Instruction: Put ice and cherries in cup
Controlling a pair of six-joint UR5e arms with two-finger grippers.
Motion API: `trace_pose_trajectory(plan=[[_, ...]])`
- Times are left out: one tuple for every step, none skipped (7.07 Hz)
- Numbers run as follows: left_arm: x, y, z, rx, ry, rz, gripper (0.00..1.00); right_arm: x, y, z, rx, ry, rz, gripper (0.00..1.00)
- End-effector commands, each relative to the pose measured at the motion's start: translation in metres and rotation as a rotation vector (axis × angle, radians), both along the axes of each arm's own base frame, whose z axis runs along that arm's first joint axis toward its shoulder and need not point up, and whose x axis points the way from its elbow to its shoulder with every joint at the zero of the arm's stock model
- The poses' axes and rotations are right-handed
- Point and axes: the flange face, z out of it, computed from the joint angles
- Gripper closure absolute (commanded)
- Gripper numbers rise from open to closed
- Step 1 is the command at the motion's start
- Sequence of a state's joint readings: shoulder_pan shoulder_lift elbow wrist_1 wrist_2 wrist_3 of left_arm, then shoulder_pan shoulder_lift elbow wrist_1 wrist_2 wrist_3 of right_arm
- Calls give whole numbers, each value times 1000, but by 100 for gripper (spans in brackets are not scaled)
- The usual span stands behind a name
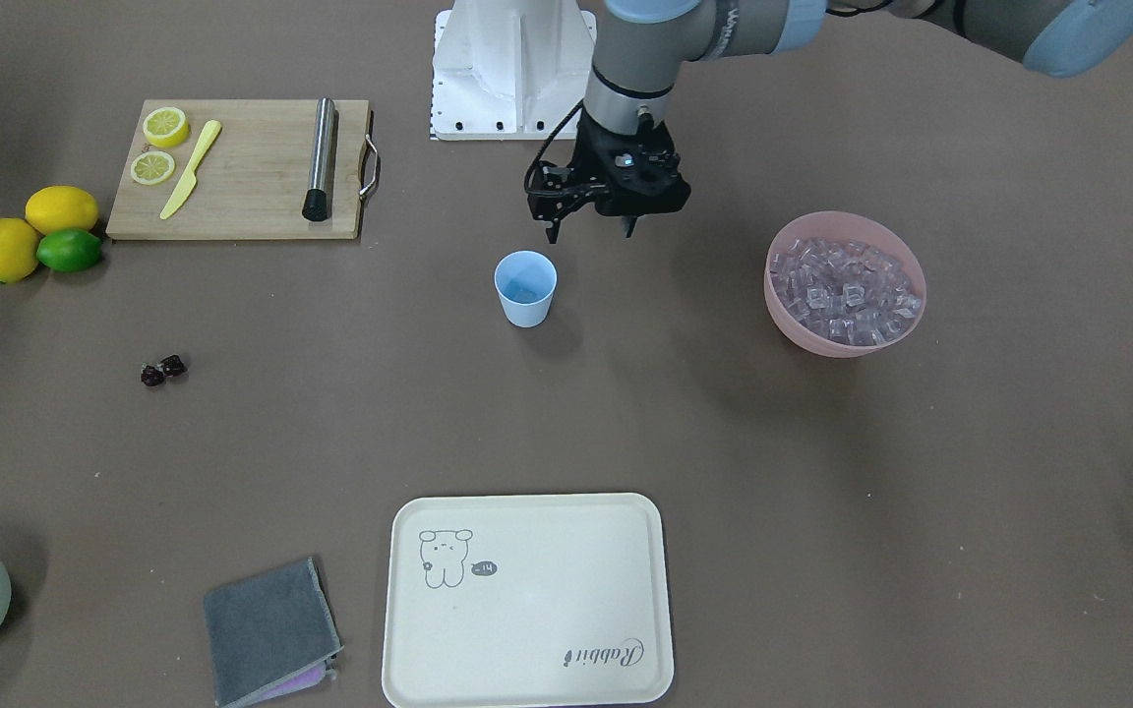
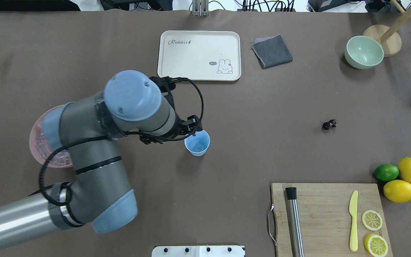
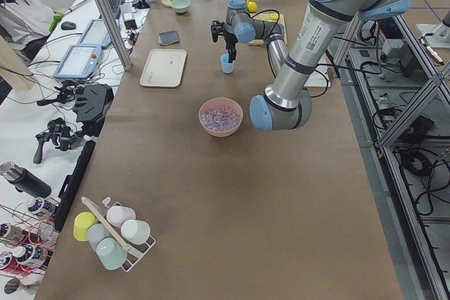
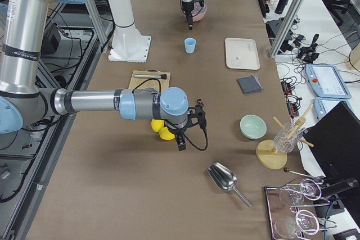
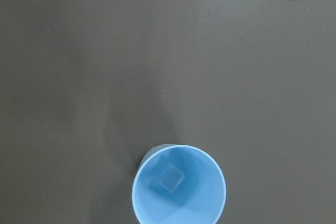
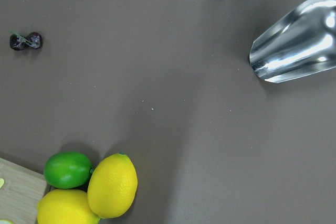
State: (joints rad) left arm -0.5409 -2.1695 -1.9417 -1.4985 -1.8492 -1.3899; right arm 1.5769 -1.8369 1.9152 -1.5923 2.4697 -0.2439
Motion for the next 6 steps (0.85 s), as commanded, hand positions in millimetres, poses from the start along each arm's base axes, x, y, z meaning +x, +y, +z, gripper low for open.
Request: trace_pose_trajectory(plan=[[-84,-8,53,65,-80,4,11,0,2,2,-3,0,-1,0],[-116,-2,89,98,-131,58,11,0,2,2,-3,0,-1,0],[-146,5,127,136,-195,108,11,0,3,2,-5,0,-1,0],[-160,15,154,166,-233,153,11,0,3,2,-5,0,-1,0],[-162,16,163,155,-233,145,11,0,3,2,-4,0,-2,0],[-160,16,170,103,-232,113,11,0,3,2,-4,0,-2,0]])
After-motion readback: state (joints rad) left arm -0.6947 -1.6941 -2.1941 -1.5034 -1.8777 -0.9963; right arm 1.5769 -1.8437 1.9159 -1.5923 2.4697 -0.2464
